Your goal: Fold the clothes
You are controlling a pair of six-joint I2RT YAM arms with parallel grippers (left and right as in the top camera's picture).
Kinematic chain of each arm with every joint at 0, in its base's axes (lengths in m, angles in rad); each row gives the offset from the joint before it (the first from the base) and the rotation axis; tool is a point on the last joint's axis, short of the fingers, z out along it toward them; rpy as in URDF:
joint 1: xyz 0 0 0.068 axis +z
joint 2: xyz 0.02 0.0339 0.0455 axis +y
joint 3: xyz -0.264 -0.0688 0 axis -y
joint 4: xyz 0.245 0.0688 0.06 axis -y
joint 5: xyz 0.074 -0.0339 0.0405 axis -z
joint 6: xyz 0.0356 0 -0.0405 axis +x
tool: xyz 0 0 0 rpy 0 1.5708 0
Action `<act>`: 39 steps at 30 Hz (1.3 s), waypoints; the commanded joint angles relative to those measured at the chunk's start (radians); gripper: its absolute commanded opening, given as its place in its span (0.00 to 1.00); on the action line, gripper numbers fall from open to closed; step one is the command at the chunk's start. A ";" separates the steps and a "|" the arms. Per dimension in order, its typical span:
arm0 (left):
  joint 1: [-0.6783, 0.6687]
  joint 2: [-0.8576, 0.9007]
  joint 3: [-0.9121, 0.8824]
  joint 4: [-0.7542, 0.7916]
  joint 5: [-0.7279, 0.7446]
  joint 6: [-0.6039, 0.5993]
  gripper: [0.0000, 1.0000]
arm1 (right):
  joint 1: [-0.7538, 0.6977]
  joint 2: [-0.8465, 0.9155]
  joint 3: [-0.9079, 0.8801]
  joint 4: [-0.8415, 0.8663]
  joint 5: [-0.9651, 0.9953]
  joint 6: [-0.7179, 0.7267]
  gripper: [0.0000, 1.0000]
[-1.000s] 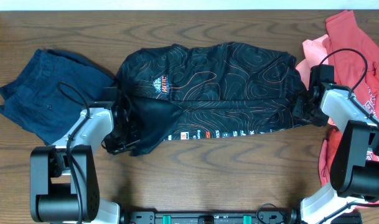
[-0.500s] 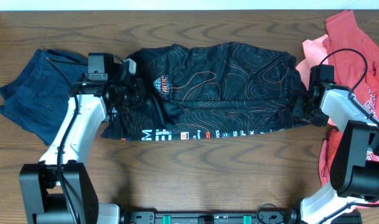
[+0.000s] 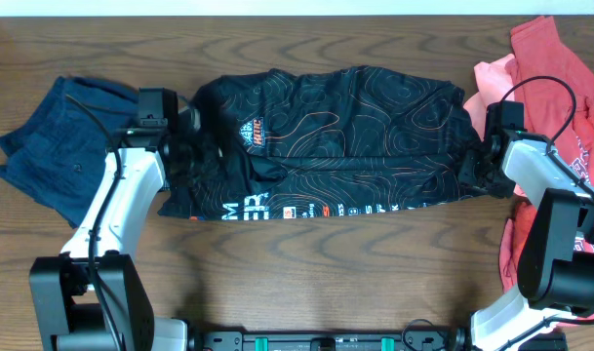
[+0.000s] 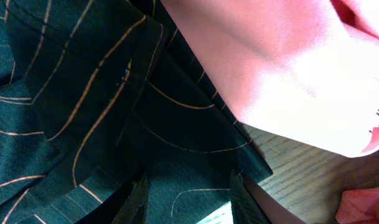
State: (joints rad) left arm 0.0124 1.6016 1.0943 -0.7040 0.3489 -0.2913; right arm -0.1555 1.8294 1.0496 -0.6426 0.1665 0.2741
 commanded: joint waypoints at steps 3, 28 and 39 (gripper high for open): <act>0.005 -0.002 0.004 -0.080 -0.308 -0.002 0.29 | -0.002 0.017 -0.036 -0.010 0.017 -0.002 0.42; 0.005 0.206 -0.078 0.079 -0.361 -0.002 0.39 | -0.057 -0.004 0.040 0.036 -0.097 -0.060 0.56; 0.005 0.285 -0.078 0.031 -0.362 -0.002 0.39 | -0.061 0.055 -0.011 0.055 -0.107 -0.115 0.43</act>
State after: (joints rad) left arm 0.0128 1.8214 1.0439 -0.6430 0.0074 -0.2920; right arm -0.2123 1.8503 1.0672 -0.5747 0.0547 0.1768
